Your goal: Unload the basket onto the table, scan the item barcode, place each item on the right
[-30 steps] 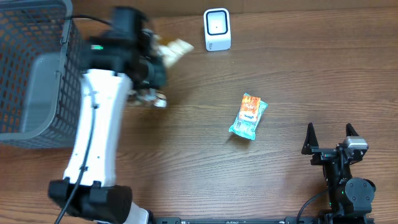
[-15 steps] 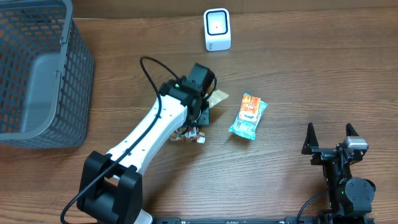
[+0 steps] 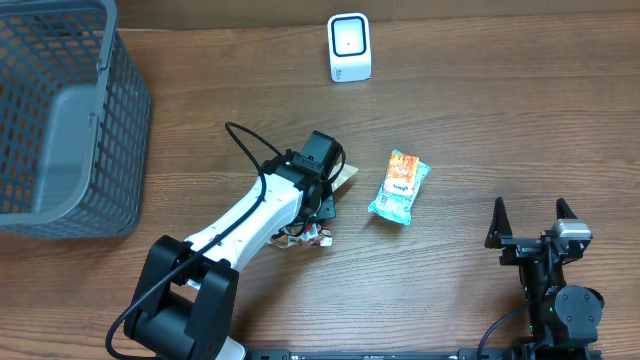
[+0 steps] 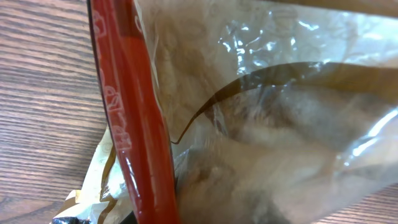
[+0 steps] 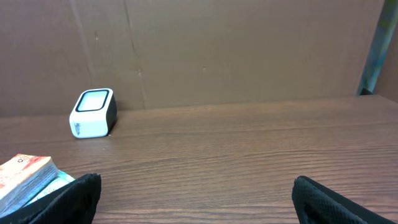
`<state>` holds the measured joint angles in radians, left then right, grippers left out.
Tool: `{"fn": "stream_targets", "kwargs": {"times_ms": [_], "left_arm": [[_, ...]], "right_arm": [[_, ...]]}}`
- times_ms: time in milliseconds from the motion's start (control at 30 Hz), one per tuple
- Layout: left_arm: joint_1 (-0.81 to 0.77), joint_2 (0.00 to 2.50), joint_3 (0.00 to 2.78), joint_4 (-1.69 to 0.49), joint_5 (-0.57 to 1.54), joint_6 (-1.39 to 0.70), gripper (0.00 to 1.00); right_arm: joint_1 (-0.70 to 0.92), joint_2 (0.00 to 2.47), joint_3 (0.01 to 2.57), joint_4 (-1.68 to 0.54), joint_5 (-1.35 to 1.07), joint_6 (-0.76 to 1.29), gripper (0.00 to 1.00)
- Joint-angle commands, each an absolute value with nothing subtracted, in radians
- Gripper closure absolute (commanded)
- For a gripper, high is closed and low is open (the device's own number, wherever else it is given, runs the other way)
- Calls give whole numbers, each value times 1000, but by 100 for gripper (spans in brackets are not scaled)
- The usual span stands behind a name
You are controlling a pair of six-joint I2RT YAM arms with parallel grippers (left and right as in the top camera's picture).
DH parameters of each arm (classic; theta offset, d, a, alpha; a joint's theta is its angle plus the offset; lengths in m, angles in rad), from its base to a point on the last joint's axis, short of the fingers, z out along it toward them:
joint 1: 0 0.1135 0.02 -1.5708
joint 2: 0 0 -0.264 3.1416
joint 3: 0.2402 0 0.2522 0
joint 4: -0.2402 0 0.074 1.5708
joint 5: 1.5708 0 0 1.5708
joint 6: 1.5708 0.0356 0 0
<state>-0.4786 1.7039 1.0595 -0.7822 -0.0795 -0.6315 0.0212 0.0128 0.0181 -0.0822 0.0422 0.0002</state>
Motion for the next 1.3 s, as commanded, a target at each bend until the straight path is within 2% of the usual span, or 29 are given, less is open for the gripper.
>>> {"fn": "stream_targets", "kwargs": {"times_ms": [0, 133, 333, 567, 667, 733, 800, 867, 1033, 1267], "left_arm": [[-485, 1700, 1055, -767, -70, -654, 65], [-485, 1700, 1055, -766, -60, -650, 49], [-485, 1700, 1055, -766, -59, -650, 32], [-485, 1700, 1055, -765, -60, -650, 22], [-485, 1700, 1055, -762, -61, -650, 25], [-485, 1700, 1055, -762, -63, -650, 39], [-485, 1700, 1055, -761, -67, -650, 58], [-485, 1700, 1055, -762, -80, -650, 68], [-485, 1700, 1055, -763, -93, -608, 73], [-485, 1700, 1055, -779, -106, -490, 73]], "right_arm": [[17, 3, 8, -78, 50, 4, 0], [17, 3, 8, -78, 50, 4, 0], [17, 3, 8, -78, 50, 4, 0], [17, 3, 8, -78, 50, 4, 0], [17, 3, 8, -78, 50, 4, 0], [17, 3, 8, -78, 50, 4, 0], [17, 3, 8, -78, 50, 4, 0], [17, 3, 8, -78, 50, 4, 0], [17, 3, 8, -78, 50, 4, 0], [17, 3, 8, -78, 50, 4, 0]]}}
